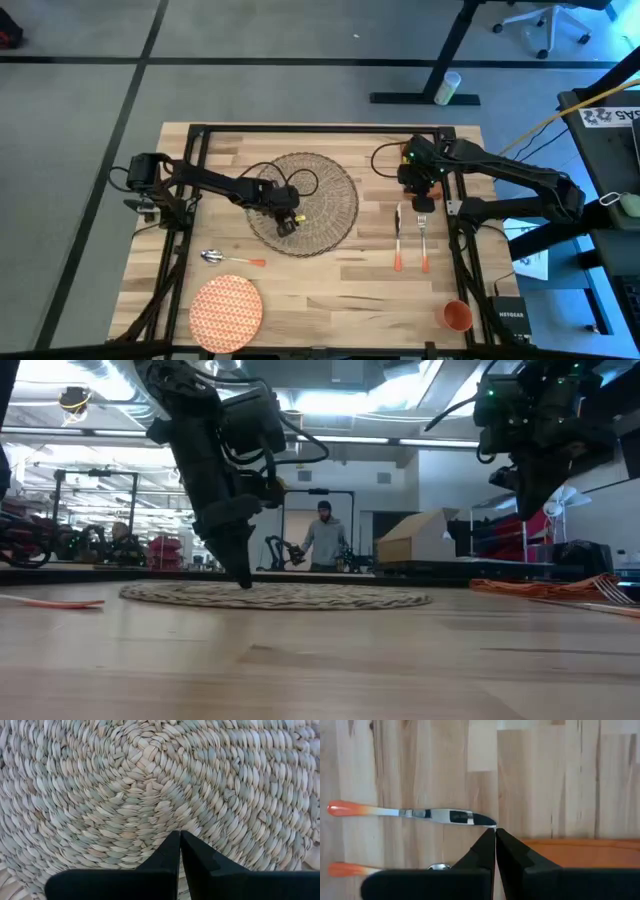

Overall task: Set table place
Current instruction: Move the brown woven placemat to the center of the table, then put the spoon on the brown woven placemat

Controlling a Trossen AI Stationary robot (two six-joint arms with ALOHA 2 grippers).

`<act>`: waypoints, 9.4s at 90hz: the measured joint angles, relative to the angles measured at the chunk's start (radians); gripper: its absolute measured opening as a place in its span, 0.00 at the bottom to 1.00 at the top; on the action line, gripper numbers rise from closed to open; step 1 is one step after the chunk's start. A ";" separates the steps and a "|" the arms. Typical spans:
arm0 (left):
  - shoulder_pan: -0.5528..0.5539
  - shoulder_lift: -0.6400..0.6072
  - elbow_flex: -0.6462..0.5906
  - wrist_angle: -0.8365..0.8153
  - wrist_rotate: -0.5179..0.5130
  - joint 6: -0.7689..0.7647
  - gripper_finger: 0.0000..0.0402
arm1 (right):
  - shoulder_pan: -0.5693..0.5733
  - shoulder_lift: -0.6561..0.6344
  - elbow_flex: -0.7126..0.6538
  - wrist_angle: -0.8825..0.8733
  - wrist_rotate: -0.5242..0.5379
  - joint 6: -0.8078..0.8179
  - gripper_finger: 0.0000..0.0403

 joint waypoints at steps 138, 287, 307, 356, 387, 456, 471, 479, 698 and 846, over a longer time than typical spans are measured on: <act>-0.199 -0.007 0.214 -0.472 0.101 0.188 0.00 | 0.000 0.000 0.000 0.052 0.027 0.006 0.00; -0.655 -0.051 0.044 -0.698 0.203 -0.022 0.16 | 0.000 0.000 0.000 0.058 0.026 -0.053 0.00; -0.661 -0.051 -0.014 -0.688 0.208 -0.034 0.17 | 0.000 0.000 0.000 0.059 0.026 -0.053 0.00; -0.656 -0.049 -0.012 -0.826 0.048 -0.052 0.01 | 0.000 0.000 0.000 0.067 0.037 -0.053 0.00; -0.591 -0.050 0.142 -1.003 -0.109 0.122 0.00 | 0.000 0.000 0.000 0.067 0.037 -0.053 0.00; -0.069 -0.049 0.325 -0.538 -0.272 1.278 0.00 | 0.000 0.000 0.000 0.091 0.037 -0.054 0.00; -0.056 -0.026 0.325 -0.458 -0.219 1.435 0.00 | 0.000 0.000 0.000 0.118 0.037 -0.042 0.00; -0.065 0.001 0.325 -0.418 -0.204 1.473 0.00 | 0.000 0.000 0.000 0.118 0.037 -0.030 0.00; -0.011 0.526 0.779 -0.234 -0.004 1.750 0.00 | 0.000 0.000 0.000 0.144 0.037 -0.023 0.00; -0.061 0.524 0.778 -0.221 -0.093 1.659 0.19 | 0.000 0.000 0.000 0.142 0.037 -0.025 0.00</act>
